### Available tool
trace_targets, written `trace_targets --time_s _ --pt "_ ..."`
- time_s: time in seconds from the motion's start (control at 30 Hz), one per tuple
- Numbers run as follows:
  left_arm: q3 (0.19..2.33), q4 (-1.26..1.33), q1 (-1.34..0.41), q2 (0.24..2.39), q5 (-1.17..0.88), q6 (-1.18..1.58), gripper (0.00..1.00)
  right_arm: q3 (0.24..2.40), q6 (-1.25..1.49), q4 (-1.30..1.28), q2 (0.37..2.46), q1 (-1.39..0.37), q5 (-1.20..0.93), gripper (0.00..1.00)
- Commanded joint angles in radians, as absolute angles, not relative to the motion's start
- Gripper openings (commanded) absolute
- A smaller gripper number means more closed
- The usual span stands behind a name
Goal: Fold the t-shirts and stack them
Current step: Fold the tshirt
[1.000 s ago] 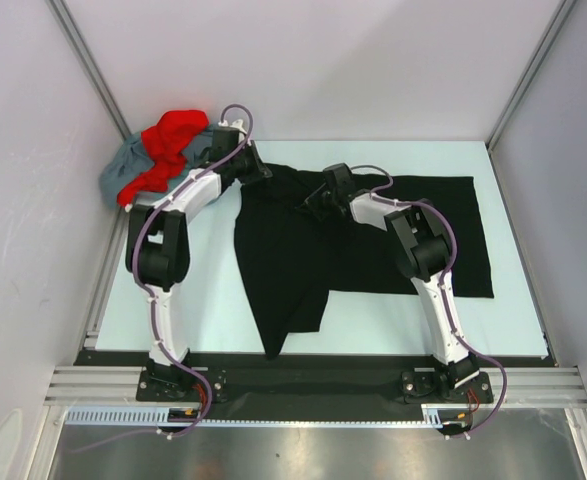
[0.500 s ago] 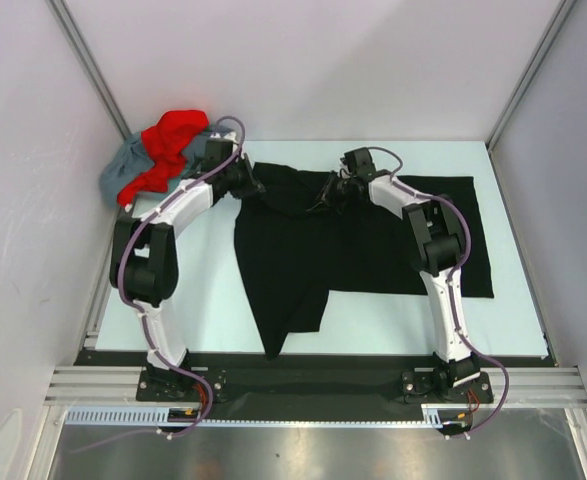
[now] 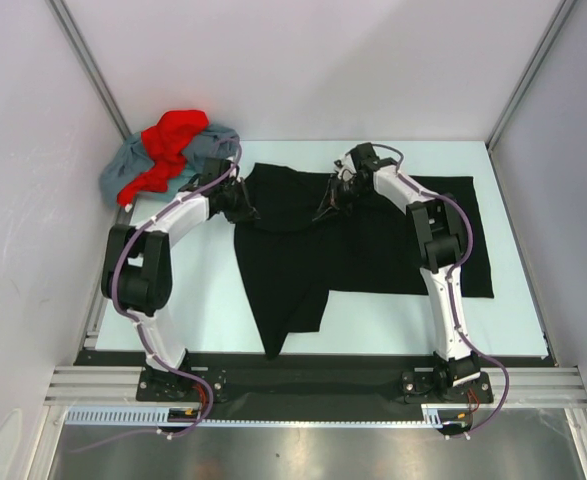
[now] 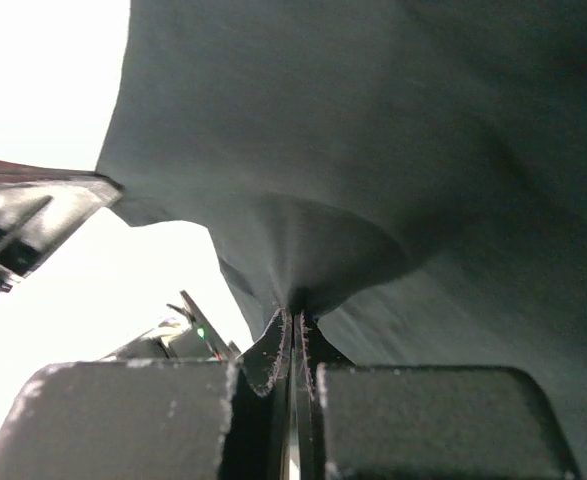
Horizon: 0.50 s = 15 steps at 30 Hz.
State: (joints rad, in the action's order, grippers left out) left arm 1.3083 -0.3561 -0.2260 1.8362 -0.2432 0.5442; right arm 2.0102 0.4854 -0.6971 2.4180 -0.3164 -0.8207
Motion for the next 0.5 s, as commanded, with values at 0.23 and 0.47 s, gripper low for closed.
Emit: trace_targets --time_s 0.23,0.47 --pt "1.22 -0.396 -0.219 1.775 -0.304 0.554 0.0 1.913 0.36 -0.822 2.385 -0.287 -0.853 0.0" --pt "1.154 -0.405 -0.221 1.732 -0.27 0.548 0.0 1.931 0.361 -0.825 2.404 -0.291 -0.854 0.0"
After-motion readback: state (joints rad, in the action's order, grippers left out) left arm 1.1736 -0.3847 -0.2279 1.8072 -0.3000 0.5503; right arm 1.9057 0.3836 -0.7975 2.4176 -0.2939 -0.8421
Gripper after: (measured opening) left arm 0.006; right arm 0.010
